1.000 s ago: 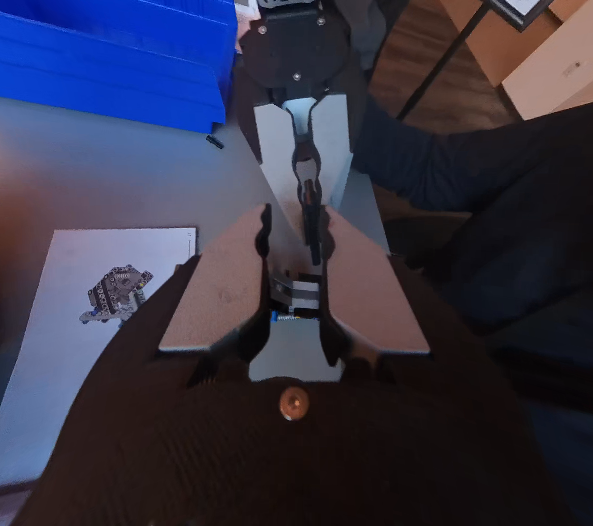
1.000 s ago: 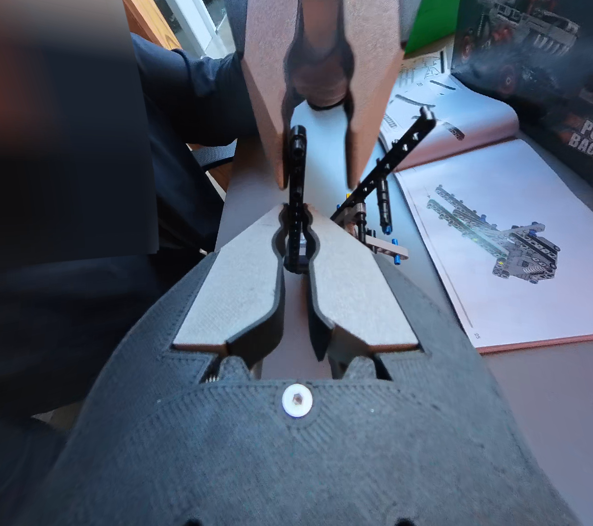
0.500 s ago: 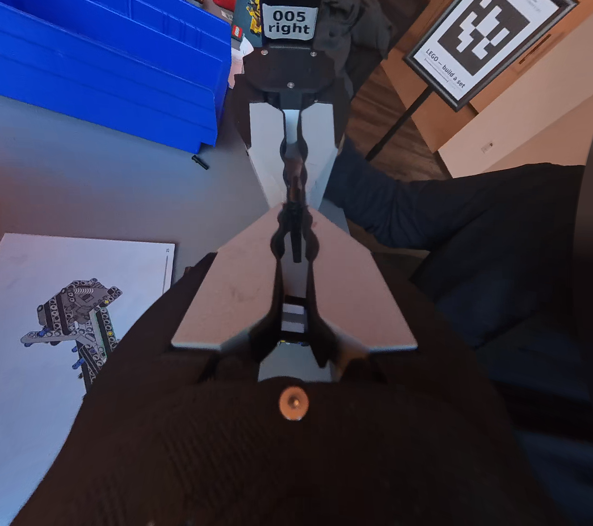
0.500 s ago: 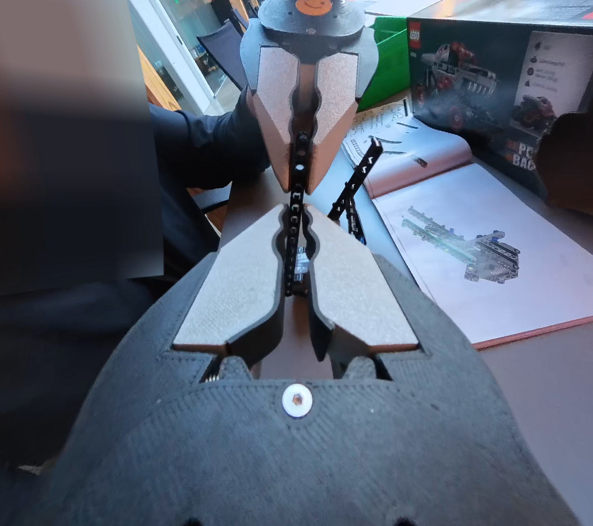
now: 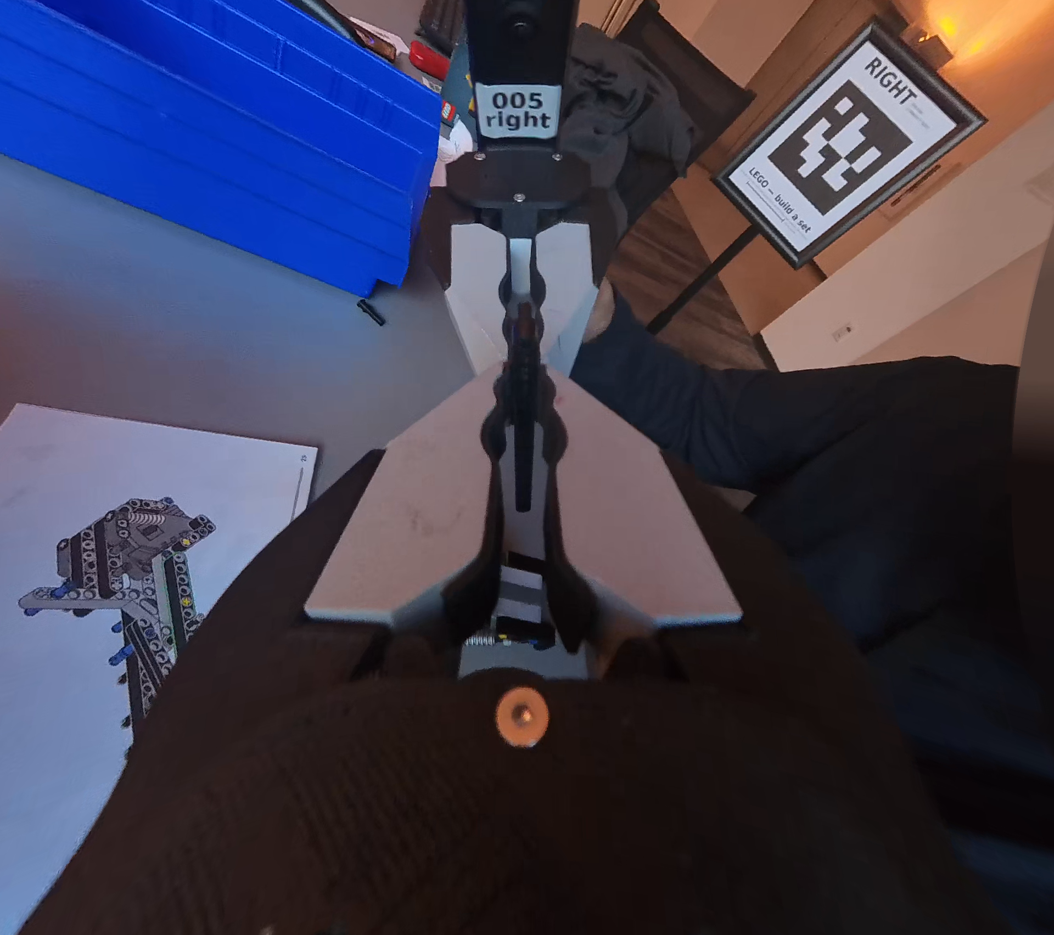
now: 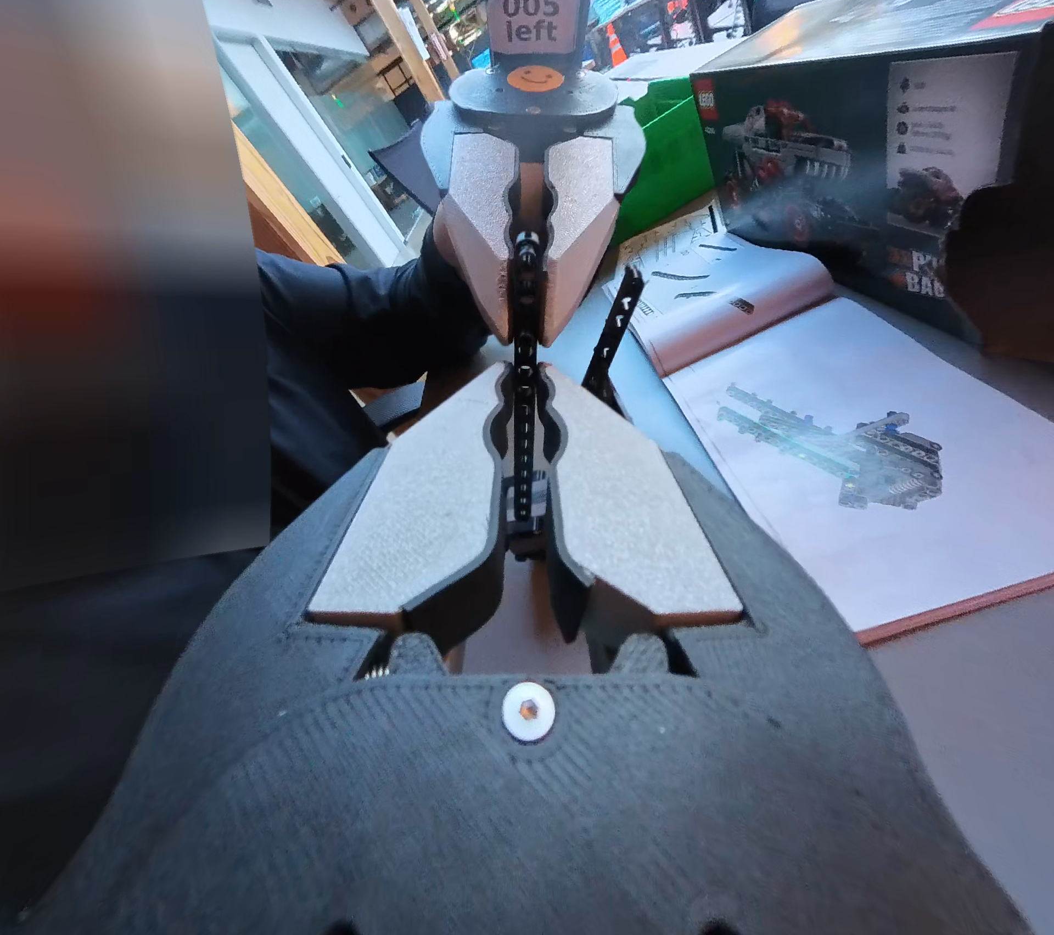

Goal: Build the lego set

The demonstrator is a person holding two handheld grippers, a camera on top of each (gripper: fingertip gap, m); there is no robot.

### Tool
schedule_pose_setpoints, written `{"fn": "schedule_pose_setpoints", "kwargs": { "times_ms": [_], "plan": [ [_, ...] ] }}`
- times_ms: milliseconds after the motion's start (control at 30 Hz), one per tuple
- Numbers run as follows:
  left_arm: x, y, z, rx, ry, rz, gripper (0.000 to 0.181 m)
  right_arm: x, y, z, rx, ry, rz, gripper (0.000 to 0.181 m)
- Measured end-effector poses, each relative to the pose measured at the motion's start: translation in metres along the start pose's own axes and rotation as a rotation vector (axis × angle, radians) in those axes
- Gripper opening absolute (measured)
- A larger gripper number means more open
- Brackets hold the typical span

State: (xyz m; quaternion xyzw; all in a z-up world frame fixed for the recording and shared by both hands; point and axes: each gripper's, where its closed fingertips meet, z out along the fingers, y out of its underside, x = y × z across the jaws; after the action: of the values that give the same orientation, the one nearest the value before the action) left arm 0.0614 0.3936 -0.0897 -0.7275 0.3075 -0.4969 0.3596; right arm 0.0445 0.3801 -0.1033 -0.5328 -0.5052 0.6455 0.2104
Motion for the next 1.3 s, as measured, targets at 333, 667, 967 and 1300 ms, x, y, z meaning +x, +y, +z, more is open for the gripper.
{"fn": "schedule_pose_setpoints", "kwargs": {
  "times_ms": [333,667,967,1300],
  "plan": [
    [0.002,-0.005,0.0,0.041,-0.007,0.012,0.005,-0.002,-0.007,-0.001,0.048,0.004,-0.026,0.004],
    [-0.021,-0.015,-0.043,-0.05,-0.226,0.18,0.024,0.015,-0.006,-0.017,0.08,0.054,0.054,0.004],
    [-0.047,0.03,-0.052,-0.171,-0.109,-0.042,0.044,0.03,0.012,-0.018,0.108,0.017,0.211,0.004],
    [-0.038,0.055,-0.022,-0.158,0.008,-0.085,0.028,0.035,0.02,-0.009,0.119,-0.01,0.266,0.004]
  ]
}}
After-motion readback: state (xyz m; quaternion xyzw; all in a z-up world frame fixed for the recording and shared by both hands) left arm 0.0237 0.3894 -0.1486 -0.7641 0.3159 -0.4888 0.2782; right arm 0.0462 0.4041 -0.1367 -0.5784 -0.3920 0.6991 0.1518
